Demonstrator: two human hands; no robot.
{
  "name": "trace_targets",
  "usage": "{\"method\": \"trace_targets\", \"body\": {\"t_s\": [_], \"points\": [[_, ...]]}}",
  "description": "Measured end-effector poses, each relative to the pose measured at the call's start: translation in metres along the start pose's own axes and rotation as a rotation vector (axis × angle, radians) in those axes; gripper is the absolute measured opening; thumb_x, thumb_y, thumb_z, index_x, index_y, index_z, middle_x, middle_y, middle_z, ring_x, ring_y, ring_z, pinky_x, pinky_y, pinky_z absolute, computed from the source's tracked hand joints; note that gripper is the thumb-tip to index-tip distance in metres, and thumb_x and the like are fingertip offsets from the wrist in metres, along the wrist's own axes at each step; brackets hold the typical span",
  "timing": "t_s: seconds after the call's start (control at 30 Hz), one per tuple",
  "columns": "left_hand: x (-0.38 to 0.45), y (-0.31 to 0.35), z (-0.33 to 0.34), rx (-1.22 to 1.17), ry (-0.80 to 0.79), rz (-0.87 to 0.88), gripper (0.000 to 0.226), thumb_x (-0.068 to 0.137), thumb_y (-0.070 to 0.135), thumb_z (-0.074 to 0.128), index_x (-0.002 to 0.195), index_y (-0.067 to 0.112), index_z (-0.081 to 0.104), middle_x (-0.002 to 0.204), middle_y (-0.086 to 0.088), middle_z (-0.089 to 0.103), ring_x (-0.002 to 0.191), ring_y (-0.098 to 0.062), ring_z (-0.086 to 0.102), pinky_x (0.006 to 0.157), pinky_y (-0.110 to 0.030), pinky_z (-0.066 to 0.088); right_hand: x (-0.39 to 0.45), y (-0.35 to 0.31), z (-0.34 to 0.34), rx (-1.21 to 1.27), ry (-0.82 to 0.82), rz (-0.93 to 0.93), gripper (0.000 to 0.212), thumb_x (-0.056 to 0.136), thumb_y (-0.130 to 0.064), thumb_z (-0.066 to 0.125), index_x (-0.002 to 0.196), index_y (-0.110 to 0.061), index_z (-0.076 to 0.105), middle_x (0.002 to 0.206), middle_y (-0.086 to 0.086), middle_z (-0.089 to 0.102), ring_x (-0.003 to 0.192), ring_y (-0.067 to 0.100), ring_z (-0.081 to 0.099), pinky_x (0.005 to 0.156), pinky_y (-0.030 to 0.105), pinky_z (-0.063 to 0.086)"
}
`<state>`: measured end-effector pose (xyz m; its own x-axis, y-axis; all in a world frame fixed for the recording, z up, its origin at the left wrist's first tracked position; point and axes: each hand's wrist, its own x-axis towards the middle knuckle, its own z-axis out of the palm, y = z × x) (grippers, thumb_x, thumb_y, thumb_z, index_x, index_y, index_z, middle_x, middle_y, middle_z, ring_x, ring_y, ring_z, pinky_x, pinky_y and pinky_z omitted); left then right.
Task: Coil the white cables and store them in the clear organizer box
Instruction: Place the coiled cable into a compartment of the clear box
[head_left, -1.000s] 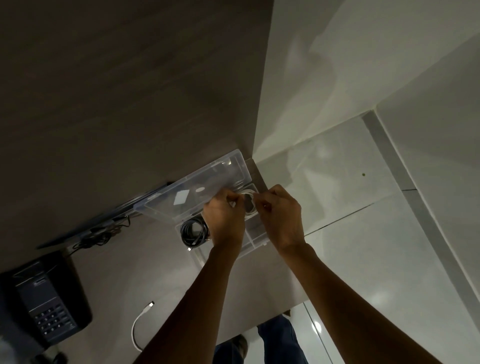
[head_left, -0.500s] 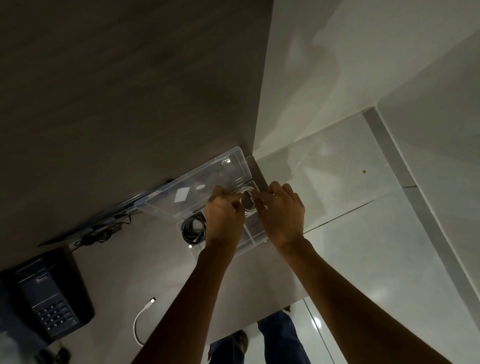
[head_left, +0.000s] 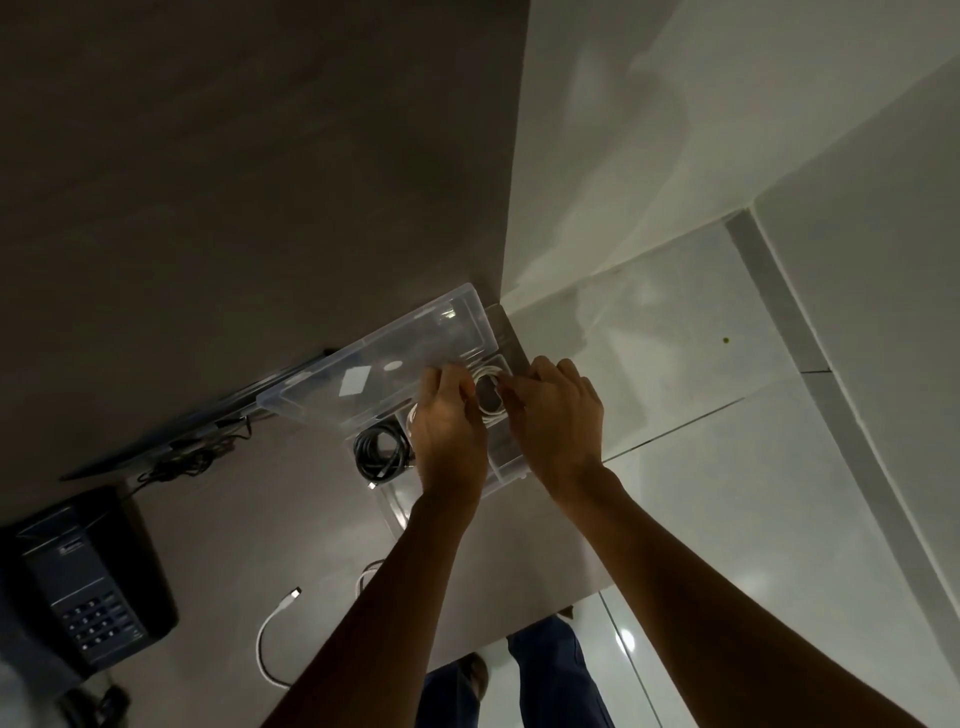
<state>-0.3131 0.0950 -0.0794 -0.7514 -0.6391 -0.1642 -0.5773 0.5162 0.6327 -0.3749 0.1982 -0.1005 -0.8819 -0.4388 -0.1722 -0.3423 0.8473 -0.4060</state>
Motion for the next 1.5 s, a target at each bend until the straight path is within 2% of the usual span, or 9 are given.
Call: {"method": "trace_targets", "body": {"t_s": [0.17,0.27,0.57,0.8,1.03,1.2,1.3,1.43,1.5], "points": [[-0.007,-0.008,0.0,-0.22,0.031,-0.084,0.007,0.097,0.0,0.069,0.097,0.005,0.064,0.101,-0.011,0.063,0.084,-0.025,0.066,0.072,-0.034,0.062,-0.005,0.002,0.002,0.153,-0.043,0.036,0.028,0.104,-0.04,0.064,0.121,-0.023,0.079,0.094,0.0,0.074,0.083,0.01,0.052,0.063,0.012,0.03],[-0.005,-0.008,-0.003,-0.265,0.032,-0.093,0.01,0.096,0.003,0.071,0.094,0.01,0.064,0.102,-0.007,0.061,0.085,-0.022,0.066,0.074,-0.027,0.06,-0.01,0.001,0.001,0.266,-0.05,0.051,0.033,0.103,-0.039,0.066,0.133,-0.026,0.073,0.095,0.001,0.075,0.085,0.012,0.059,0.07,0.018,0.044],[0.012,-0.011,-0.012,-0.086,-0.024,-0.081,0.003,0.095,0.01,0.075,0.095,0.009,0.077,0.093,-0.006,0.077,0.079,-0.014,0.071,0.071,-0.008,0.049,-0.009,0.002,-0.003,0.264,-0.021,0.079,0.029,0.1,-0.036,0.069,0.125,-0.025,0.078,0.087,0.0,0.071,0.078,0.013,0.056,0.064,0.023,0.049],[0.017,-0.012,-0.01,-0.038,-0.084,-0.119,0.007,0.096,0.017,0.076,0.098,0.01,0.076,0.089,0.006,0.069,0.074,-0.003,0.062,0.059,0.001,0.037,-0.002,0.001,-0.001,0.189,-0.123,0.053,0.026,0.103,-0.032,0.066,0.126,-0.026,0.077,0.101,0.0,0.069,0.089,0.009,0.049,0.078,0.022,0.048],[0.02,-0.006,-0.008,0.018,-0.081,-0.086,0.003,0.095,0.012,0.076,0.094,0.011,0.073,0.092,-0.005,0.077,0.078,-0.012,0.07,0.07,-0.016,0.055,0.0,0.0,-0.009,0.154,-0.123,0.018,0.024,0.103,-0.033,0.066,0.124,-0.028,0.078,0.101,0.0,0.068,0.089,0.011,0.05,0.08,0.03,0.057],[0.019,-0.004,-0.013,0.177,-0.075,-0.016,0.01,0.096,0.018,0.076,0.094,0.009,0.077,0.085,-0.008,0.079,0.07,-0.019,0.072,0.065,-0.02,0.046,0.005,-0.003,-0.01,0.136,-0.103,0.077,0.022,0.101,-0.036,0.069,0.116,-0.027,0.082,0.105,0.001,0.074,0.094,0.017,0.064,0.084,0.033,0.059],[0.015,-0.003,-0.016,0.349,-0.073,0.111,0.013,0.087,0.011,0.085,0.086,0.001,0.077,0.072,-0.016,0.076,0.061,-0.028,0.075,0.057,-0.027,0.057,0.005,-0.004,-0.009,0.132,-0.077,0.086,0.019,0.101,-0.033,0.071,0.116,-0.027,0.082,0.105,0.001,0.075,0.094,0.018,0.066,0.083,0.033,0.059],[0.017,-0.006,-0.014,0.392,-0.261,-0.046,0.027,0.106,0.025,0.061,0.118,0.003,0.07,0.108,-0.016,0.076,0.098,-0.027,0.073,0.082,-0.032,0.058,0.006,-0.007,-0.007,0.136,-0.068,0.109,0.02,0.1,-0.033,0.073,0.115,-0.025,0.082,0.107,0.003,0.077,0.097,0.021,0.069,0.082,0.032,0.058],[0.024,-0.009,-0.012,0.417,-0.27,-0.057,0.029,0.107,0.027,0.058,0.123,0.004,0.067,0.113,-0.014,0.073,0.101,-0.024,0.07,0.079,-0.026,0.052,0.007,-0.007,-0.008,0.132,-0.067,0.11,0.019,0.1,-0.034,0.073,0.114,-0.026,0.083,0.106,0.002,0.077,0.096,0.02,0.068,0.081,0.03,0.056]]}}
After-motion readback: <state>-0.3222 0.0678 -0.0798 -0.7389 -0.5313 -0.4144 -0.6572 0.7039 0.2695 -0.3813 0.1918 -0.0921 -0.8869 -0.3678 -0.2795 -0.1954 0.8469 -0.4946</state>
